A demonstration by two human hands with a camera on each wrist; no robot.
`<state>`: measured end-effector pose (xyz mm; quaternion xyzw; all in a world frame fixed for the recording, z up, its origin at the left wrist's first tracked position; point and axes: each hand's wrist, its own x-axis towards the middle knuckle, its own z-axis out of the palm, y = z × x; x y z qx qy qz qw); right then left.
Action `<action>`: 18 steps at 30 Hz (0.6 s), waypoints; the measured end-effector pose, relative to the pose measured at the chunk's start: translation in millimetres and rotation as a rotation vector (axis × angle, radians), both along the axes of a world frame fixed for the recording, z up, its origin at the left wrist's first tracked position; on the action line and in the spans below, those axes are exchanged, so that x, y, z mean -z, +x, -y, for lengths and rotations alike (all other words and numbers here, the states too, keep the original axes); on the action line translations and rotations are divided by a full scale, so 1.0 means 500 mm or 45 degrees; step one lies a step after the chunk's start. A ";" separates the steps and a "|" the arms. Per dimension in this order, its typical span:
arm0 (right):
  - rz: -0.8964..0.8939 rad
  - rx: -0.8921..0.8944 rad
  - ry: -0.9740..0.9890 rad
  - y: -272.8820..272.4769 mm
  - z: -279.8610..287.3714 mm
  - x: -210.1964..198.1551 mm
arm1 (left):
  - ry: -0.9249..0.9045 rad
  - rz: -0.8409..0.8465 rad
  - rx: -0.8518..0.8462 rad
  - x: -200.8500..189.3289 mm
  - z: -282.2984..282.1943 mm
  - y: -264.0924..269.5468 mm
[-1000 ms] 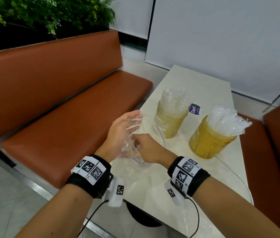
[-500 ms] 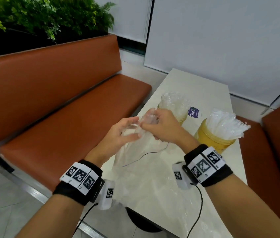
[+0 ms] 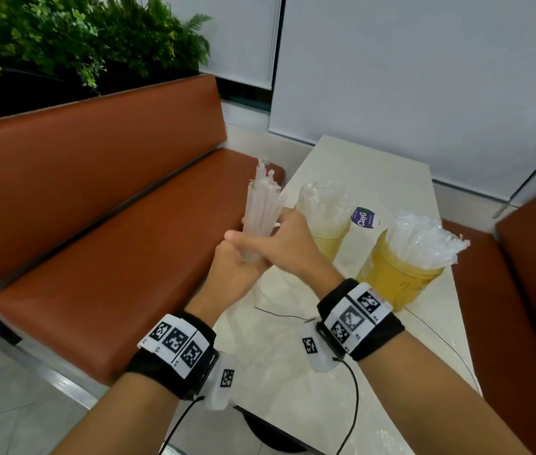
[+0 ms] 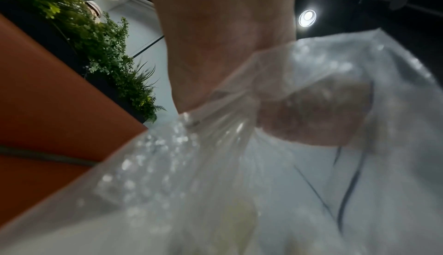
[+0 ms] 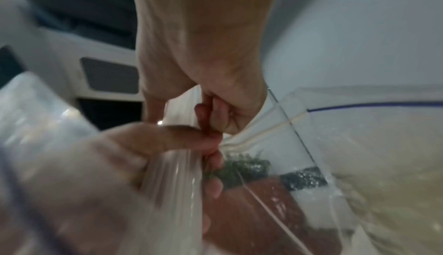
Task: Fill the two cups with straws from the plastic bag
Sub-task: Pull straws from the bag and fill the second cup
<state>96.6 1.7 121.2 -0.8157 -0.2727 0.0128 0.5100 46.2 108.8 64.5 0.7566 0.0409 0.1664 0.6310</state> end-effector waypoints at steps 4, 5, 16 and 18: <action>0.201 0.099 -0.110 0.010 -0.018 -0.009 | -0.150 -0.140 0.101 0.022 -0.014 0.009; 0.222 0.090 -0.100 0.013 -0.016 -0.029 | -0.080 -0.123 0.101 0.021 -0.017 0.006; 0.602 0.627 -0.006 0.209 0.118 -0.231 | 0.008 -0.094 0.032 0.024 -0.048 0.004; 0.606 0.745 -0.216 0.248 0.129 -0.211 | -0.012 -0.108 0.060 0.022 -0.048 0.008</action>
